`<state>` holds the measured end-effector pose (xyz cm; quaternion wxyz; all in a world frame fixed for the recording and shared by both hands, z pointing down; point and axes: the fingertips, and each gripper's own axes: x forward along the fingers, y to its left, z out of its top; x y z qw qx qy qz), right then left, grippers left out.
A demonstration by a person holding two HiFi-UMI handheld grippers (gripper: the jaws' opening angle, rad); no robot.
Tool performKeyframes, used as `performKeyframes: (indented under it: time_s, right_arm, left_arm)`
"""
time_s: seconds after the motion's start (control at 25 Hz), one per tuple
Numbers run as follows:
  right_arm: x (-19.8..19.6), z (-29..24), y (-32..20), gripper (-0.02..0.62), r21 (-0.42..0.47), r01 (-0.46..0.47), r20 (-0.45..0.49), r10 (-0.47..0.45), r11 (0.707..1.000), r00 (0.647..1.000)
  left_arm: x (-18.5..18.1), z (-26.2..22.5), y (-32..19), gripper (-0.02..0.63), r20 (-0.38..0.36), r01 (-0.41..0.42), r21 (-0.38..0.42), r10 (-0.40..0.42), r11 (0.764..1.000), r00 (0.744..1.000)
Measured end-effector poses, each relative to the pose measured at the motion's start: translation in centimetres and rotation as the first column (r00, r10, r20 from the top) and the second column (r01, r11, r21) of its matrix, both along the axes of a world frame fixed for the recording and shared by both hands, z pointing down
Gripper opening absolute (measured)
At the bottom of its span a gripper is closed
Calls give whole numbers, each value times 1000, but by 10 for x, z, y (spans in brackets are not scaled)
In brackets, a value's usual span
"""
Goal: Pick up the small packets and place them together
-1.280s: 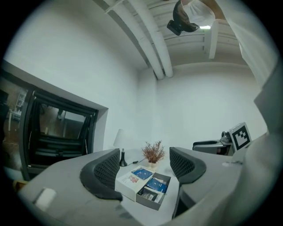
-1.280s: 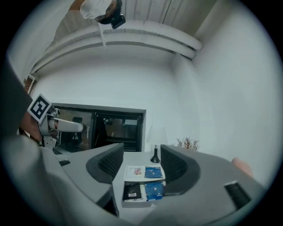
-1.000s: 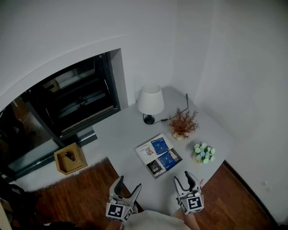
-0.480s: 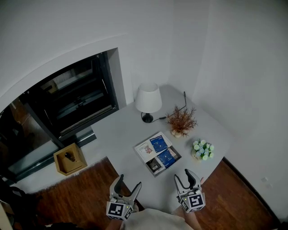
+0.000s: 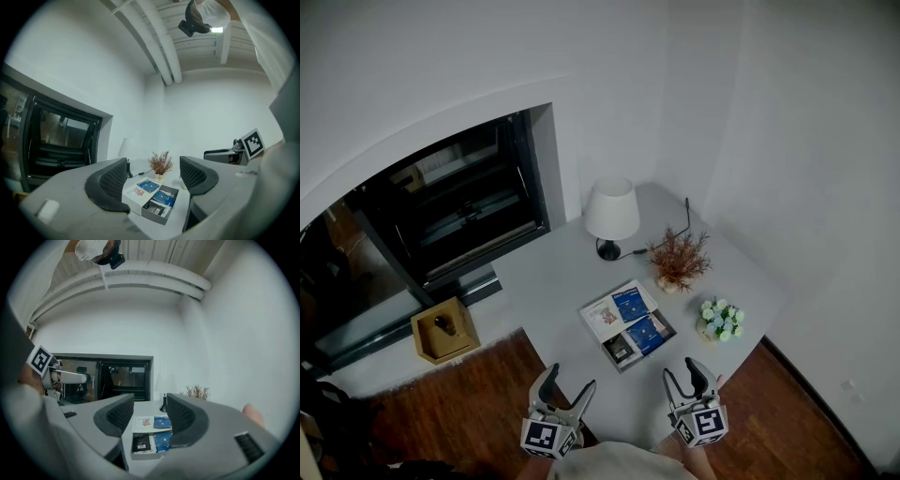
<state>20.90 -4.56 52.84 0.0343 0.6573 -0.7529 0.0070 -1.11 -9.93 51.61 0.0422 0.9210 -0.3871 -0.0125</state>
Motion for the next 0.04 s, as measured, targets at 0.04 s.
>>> performKeyframes:
  time_s: [0.04]
  right_arm:
    - [1,0,1,235,-3,1,1,-1,1000,1000]
  left_arm:
    - [1,-1,1,351,1,0,1,0,1000,1000]
